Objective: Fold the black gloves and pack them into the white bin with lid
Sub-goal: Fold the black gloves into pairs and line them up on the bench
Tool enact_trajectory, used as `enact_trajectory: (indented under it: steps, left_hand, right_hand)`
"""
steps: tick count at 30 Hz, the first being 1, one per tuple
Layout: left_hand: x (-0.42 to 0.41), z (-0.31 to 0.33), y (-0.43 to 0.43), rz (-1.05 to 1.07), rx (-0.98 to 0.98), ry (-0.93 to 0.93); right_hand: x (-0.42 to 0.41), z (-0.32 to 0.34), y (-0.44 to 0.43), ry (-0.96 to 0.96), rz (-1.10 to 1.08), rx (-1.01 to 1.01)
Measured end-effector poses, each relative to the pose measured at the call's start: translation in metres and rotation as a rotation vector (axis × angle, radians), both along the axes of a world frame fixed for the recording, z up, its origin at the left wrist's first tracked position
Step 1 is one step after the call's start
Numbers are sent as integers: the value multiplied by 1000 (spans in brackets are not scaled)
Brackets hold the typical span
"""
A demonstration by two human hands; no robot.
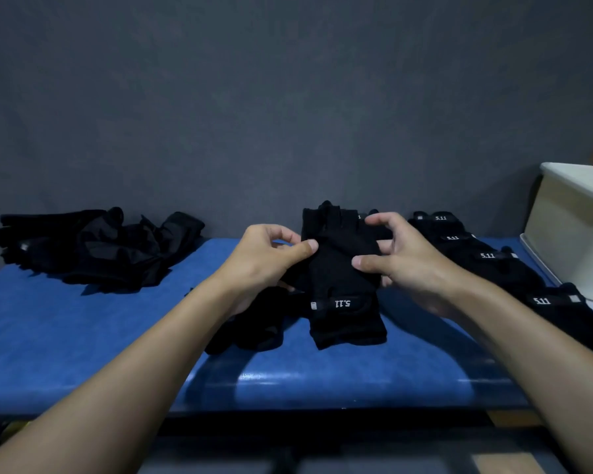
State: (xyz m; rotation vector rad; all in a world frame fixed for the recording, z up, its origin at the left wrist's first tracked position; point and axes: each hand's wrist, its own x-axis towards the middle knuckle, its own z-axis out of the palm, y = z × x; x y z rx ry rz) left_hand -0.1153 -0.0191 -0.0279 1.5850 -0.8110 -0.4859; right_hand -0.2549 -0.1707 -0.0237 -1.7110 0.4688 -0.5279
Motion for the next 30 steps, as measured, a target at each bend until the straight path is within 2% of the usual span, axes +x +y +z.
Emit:
enact_trajectory:
  steps: [6, 11, 15, 19, 23, 30]
  left_hand:
    - [2, -9, -5, 40, 65, -59]
    - [8, -23, -11, 24, 247, -245]
    - [15, -30, -11, 41, 303, -309]
    - [16, -33, -10, 77, 316, -362]
    - [13, -31, -10, 122, 260, -344]
    - [10, -31, -7, 37, 357, -465]
  right_hand:
    - [-6, -5, -2, 90, -17, -137]
    - [-8, -13, -1, 228, -13, -344]
    - [-6, -16, 2, 308, -28, -466]
    - [-6, -14, 6, 342, -36, -490]
    - [-7, -11, 9, 337, -32, -423]
    - [-4, -24, -5, 505, 37, -484]
